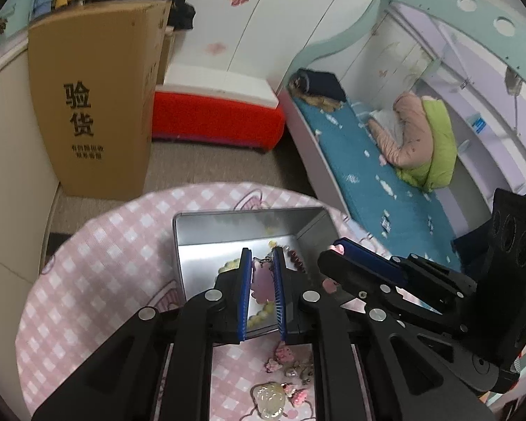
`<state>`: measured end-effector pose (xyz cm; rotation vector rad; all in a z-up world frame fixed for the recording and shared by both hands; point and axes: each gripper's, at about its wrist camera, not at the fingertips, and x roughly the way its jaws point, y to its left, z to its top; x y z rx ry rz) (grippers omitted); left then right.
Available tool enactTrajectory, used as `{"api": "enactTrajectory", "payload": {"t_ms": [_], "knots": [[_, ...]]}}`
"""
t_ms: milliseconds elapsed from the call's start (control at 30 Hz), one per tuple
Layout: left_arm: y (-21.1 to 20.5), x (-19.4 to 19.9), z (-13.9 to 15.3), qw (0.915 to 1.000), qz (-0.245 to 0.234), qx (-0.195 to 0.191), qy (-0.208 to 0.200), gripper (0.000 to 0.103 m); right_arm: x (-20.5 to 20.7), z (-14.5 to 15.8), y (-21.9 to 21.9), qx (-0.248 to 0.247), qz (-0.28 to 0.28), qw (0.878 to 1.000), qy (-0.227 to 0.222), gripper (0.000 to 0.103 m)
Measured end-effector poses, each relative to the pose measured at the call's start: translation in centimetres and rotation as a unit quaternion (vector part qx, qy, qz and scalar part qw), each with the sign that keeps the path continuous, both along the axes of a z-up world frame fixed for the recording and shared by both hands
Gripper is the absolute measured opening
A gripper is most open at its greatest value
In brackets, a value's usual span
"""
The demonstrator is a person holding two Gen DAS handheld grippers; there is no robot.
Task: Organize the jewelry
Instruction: 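Carry both pink charms into the grey tin and open both grippers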
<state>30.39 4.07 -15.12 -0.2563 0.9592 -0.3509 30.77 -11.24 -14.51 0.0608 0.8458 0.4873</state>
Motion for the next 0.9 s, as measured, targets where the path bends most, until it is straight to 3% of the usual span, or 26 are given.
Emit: {"api": "enactTrajectory", "payload": {"t_ms": [200, 500, 633, 900], "knots": [[-0.6, 0.0, -1.5, 0.9997, -0.004, 0.018, 0.014, 0.011, 0.3, -1.7, 0.1, -0.003, -0.002, 1.000, 0.017, 0.017], [-0.1, 0.2, -2.4, 0.9994, 0.006, 0.008, 0.033, 0.012, 0.5, -2.6, -0.3, 0.003, -0.008, 1.000, 0.026, 0.017], [0.1, -0.1, -2.3, 0.9995, 0.011, 0.004, 0.030, 0.027, 0.2, -2.7, -0.7, 0.008, -0.012, 1.000, 0.025, 0.017], [0.7, -1.8, -0.3, 0.9997, 0.016, -0.014, 0.009, 0.028, -1.2, -1.0, -1.9, 0.017, -0.024, 1.000, 0.000, 0.019]]}}
